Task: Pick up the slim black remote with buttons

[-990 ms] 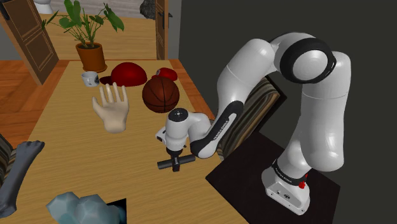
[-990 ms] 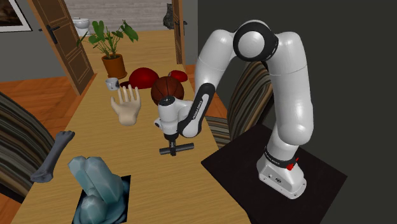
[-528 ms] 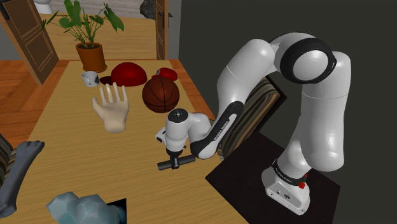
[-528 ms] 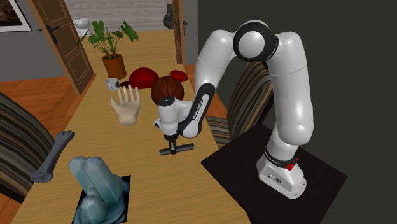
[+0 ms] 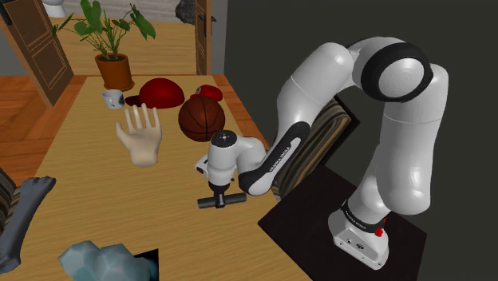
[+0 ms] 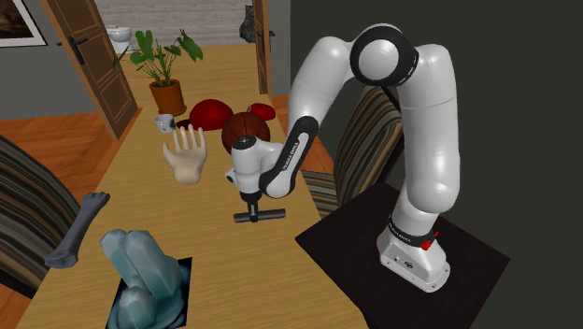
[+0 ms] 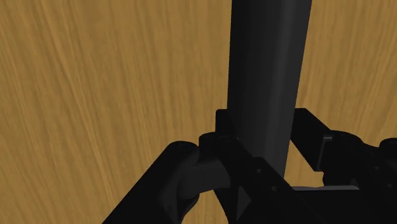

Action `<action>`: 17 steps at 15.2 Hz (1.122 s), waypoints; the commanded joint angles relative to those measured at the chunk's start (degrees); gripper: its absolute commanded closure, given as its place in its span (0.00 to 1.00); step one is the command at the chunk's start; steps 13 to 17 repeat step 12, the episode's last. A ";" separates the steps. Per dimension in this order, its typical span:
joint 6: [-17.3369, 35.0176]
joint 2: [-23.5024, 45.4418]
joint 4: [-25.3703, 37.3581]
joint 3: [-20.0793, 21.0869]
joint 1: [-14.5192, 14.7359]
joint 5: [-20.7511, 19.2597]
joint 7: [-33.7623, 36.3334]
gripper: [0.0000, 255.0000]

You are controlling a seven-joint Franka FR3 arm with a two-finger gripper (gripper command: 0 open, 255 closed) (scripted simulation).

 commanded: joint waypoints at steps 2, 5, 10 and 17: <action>-1.78 -2.27 -0.41 1.29 -1.02 1.76 -1.50 1.00; -3.61 -4.56 -0.75 2.48 -1.87 3.59 -2.96 1.00; -6.76 -8.28 -1.04 4.15 -3.00 6.70 -5.39 1.00; -6.86 -8.39 -1.04 4.19 -3.02 6.80 -5.47 1.00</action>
